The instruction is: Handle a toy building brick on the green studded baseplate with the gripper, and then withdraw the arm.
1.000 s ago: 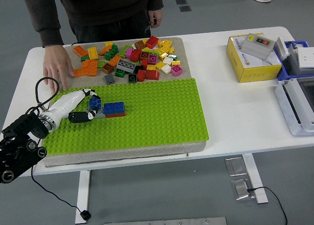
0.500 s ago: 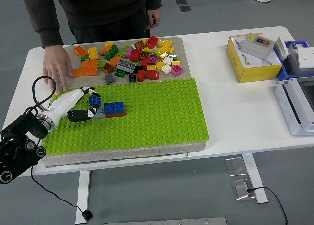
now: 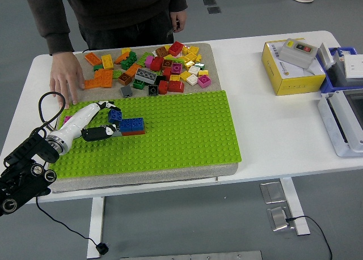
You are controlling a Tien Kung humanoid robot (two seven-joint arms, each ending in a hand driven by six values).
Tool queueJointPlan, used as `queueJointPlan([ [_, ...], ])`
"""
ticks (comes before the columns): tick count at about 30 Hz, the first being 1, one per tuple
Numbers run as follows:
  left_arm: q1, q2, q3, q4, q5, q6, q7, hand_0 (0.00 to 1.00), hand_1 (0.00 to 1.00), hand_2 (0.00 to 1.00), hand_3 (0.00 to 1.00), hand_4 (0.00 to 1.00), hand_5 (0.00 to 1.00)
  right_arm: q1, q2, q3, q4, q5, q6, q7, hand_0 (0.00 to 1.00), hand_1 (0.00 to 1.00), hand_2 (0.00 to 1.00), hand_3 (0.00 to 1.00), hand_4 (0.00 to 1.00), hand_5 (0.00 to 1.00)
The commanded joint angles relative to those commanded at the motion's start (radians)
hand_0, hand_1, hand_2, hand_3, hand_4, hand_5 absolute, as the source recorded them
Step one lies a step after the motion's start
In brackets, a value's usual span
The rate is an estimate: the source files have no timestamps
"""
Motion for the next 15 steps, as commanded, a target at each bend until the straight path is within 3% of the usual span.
queueJointPlan([
  [10, 0.018, -0.036, -0.026, 0.064, -0.103, 0.022, -0.103, 0.982, 0.969, 0.958, 0.567, 0.437, 0.288, 0.003, 0.001, -0.004, 0.000, 0.005, 0.001, 0.001, 0.642, 0.602, 0.681, 0.657, 0.584, 0.998],
  [15, 0.020, -0.045, -0.021, 0.093, -0.104, 0.029, -0.125, 0.992, 0.980, 0.974, 0.573, 0.437, 0.291, 0.004, 0.002, -0.004, 0.000, 0.004, 0.002, 0.000, 0.645, 0.602, 0.681, 0.657, 0.586, 0.998],
])
